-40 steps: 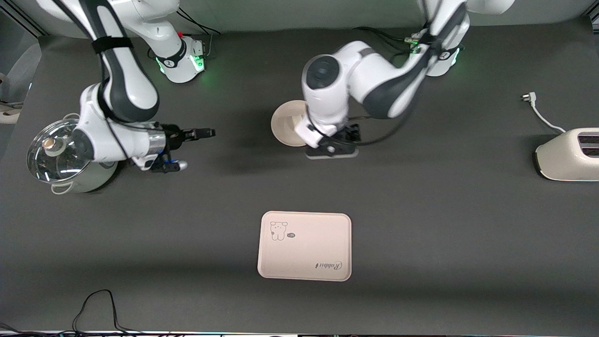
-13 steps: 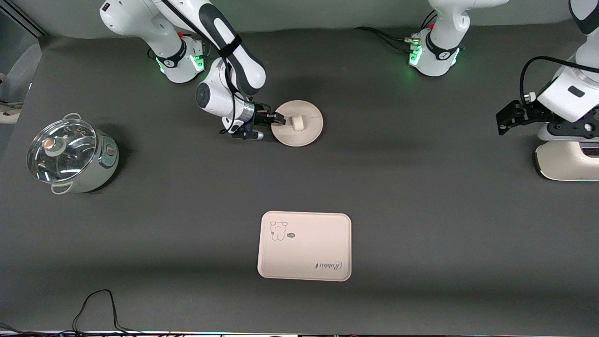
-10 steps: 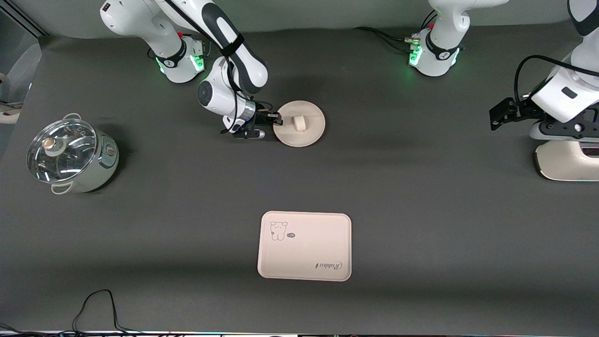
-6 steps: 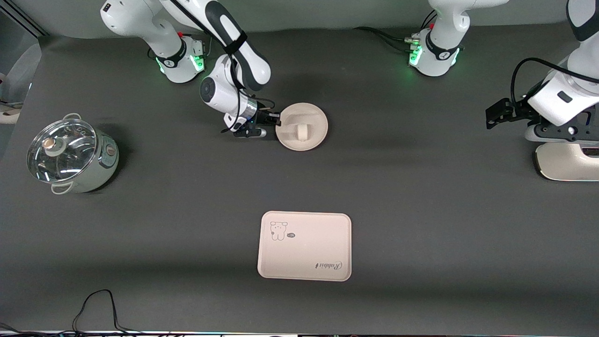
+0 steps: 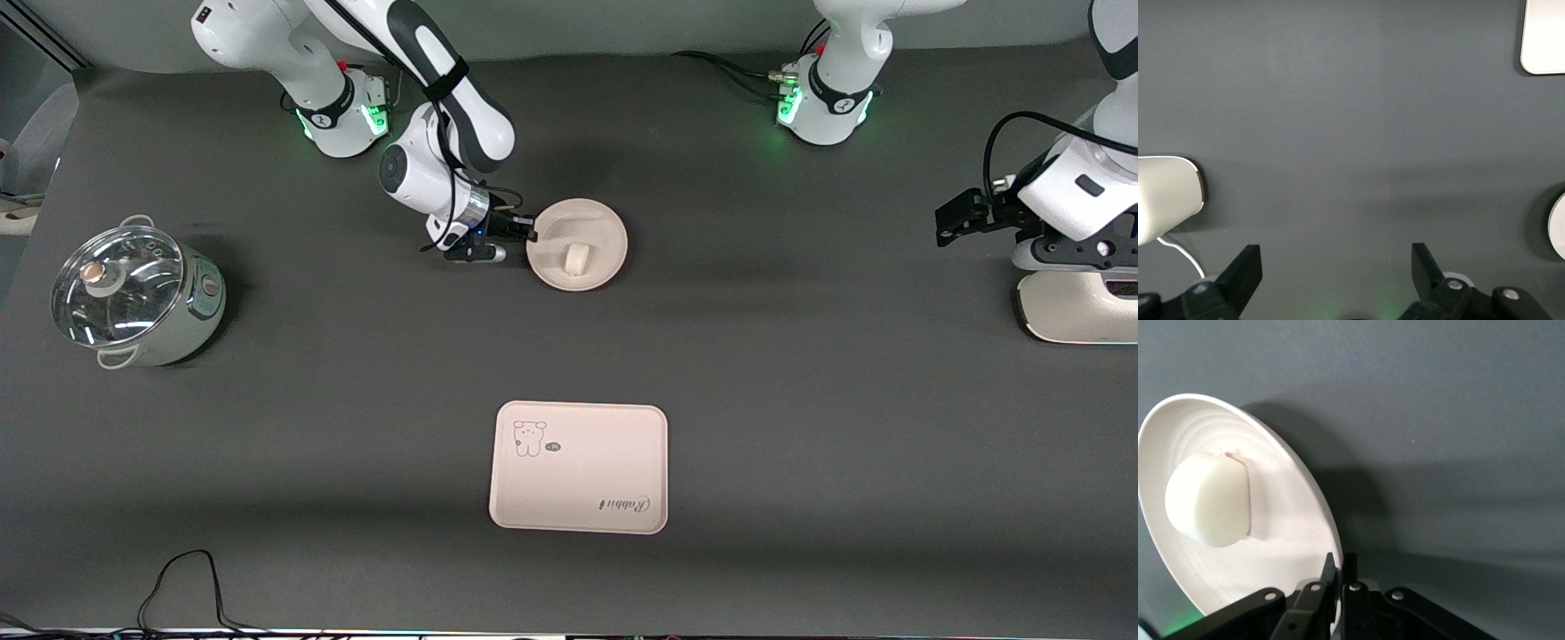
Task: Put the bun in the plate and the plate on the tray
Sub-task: 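Carry the plate with the bun over the white tray with the right gripper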
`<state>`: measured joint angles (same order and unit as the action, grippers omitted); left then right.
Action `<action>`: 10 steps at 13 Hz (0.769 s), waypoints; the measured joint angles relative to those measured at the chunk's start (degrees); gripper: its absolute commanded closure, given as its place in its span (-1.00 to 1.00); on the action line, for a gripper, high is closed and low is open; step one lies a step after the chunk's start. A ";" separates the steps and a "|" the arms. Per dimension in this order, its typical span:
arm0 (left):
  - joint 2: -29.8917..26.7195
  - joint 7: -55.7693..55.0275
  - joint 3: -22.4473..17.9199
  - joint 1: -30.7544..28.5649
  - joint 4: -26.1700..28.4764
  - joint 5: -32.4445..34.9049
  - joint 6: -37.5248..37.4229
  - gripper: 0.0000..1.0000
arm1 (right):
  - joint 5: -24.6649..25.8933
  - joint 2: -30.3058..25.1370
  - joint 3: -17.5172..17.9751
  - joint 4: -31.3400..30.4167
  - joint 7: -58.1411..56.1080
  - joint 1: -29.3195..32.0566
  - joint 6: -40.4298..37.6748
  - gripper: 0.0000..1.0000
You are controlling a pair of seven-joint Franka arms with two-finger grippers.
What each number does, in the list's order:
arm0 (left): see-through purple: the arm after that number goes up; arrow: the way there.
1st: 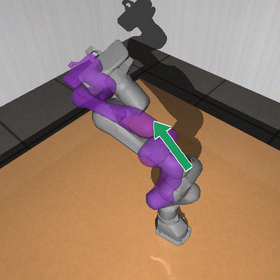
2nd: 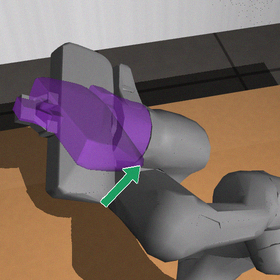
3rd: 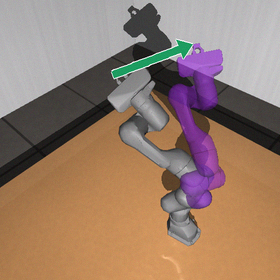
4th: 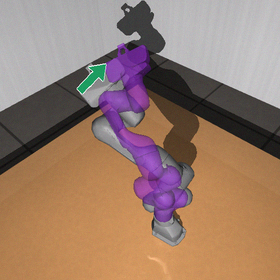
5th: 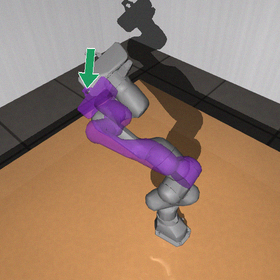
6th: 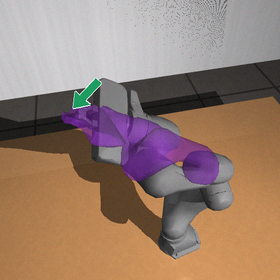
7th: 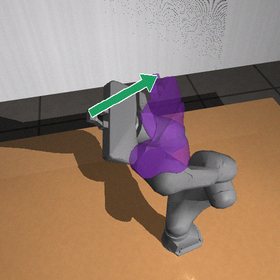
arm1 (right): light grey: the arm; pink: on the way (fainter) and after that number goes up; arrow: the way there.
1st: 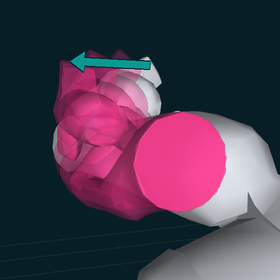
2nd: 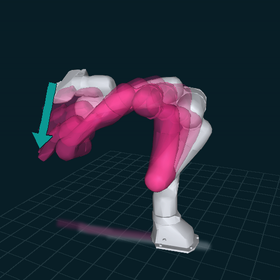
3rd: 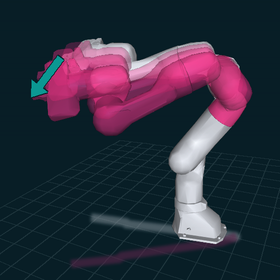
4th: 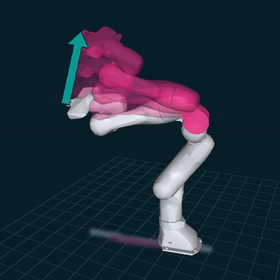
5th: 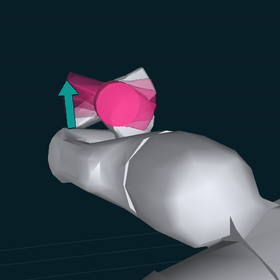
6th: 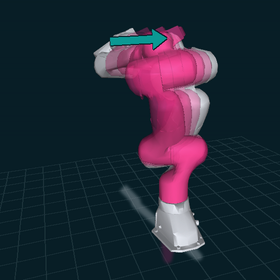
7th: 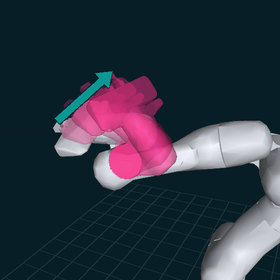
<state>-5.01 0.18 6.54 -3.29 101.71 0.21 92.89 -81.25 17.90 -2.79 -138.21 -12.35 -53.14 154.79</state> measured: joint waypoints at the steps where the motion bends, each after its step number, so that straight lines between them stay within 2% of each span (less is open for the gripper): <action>1: -0.01 0.00 -0.03 -0.08 -0.05 0.08 0.00 -1.00 | 0.52 -0.47 -1.07 0.23 0.00 0.13 -1.45 1.00; 3: -0.05 0.00 -0.06 -0.15 -0.11 0.17 0.00 -1.00 | 5.16 -1.82 -4.16 0.53 0.38 0.23 -5.26 1.00; 5: -0.06 0.00 -0.09 -0.17 -0.13 0.19 0.03 -1.00 | 14.99 -3.72 -7.93 1.46 4.87 0.31 -10.39 1.00; 7: -0.07 0.00 -0.10 -0.18 -0.16 0.19 0.11 -1.00 | 25.56 -5.84 -12.81 4.62 11.41 0.36 -18.65 1.00; 8: -0.09 0.00 -0.09 -0.18 -0.18 0.19 0.20 -1.00 | 28.86 -6.73 -15.77 7.10 13.08 0.38 -23.29 1.00; 10: -0.10 0.00 -0.09 -0.18 -0.21 0.20 0.31 -1.00 | 32.07 -7.56 -21.24 12.60 14.24 0.58 -31.64 1.00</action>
<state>-5.11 0.18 6.45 -3.47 101.50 0.41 93.20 -49.18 10.34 -24.03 -125.61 1.88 -52.56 123.15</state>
